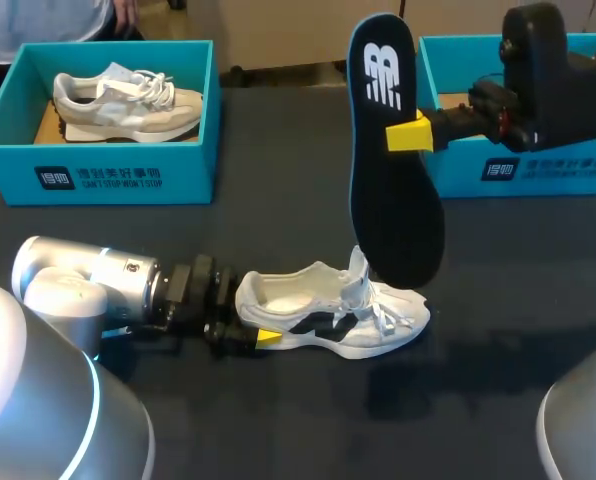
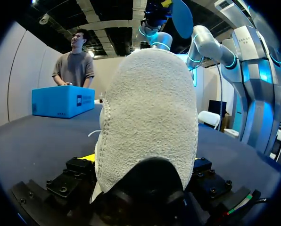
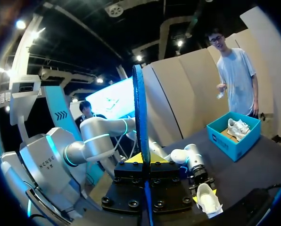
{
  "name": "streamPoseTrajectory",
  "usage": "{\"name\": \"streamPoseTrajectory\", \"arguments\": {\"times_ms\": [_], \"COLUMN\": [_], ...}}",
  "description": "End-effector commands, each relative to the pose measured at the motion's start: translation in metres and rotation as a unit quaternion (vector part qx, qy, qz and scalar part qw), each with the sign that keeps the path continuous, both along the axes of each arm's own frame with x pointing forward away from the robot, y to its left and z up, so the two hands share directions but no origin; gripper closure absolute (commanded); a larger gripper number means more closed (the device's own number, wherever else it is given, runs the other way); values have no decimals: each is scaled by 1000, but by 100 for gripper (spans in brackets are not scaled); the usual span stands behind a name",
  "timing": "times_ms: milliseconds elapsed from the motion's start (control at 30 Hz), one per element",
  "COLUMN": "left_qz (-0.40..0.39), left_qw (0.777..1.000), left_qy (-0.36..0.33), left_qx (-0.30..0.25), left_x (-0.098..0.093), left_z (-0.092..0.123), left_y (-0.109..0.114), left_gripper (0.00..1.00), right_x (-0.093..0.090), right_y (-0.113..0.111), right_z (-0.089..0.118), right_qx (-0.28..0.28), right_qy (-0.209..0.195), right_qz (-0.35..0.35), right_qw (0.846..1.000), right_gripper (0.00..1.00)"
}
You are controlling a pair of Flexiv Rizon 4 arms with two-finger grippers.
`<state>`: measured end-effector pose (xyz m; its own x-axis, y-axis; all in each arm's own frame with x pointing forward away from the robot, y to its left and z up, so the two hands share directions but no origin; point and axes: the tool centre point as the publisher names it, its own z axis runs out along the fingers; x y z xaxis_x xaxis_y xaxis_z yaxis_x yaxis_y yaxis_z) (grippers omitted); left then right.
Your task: Take the shoe out of the shoebox, open the shoe tongue, remove and reinsert the insole, then place the shoe into the shoebox
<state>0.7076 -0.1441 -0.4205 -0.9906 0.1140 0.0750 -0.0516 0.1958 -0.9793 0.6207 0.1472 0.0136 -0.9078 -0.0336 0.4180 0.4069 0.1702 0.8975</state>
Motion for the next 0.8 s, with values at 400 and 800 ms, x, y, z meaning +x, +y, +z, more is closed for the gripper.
{"name": "streamPoseTrajectory", "arguments": {"times_ms": [400, 800], "left_qz": [7, 37], "left_qw": [1000, 995], "left_qy": [-6, -32], "left_qx": [9, 88], "left_x": [-4, -1], "left_z": [6, 16], "left_y": [13, 36], "left_gripper": [0, 0], "right_x": [1, 1], "right_y": [2, 2], "right_z": [-1, -1], "right_qx": [-1, -1], "right_qy": [1, 1], "right_qz": [0, 0], "right_qw": [1000, 1000], "right_gripper": [100, 100]}}
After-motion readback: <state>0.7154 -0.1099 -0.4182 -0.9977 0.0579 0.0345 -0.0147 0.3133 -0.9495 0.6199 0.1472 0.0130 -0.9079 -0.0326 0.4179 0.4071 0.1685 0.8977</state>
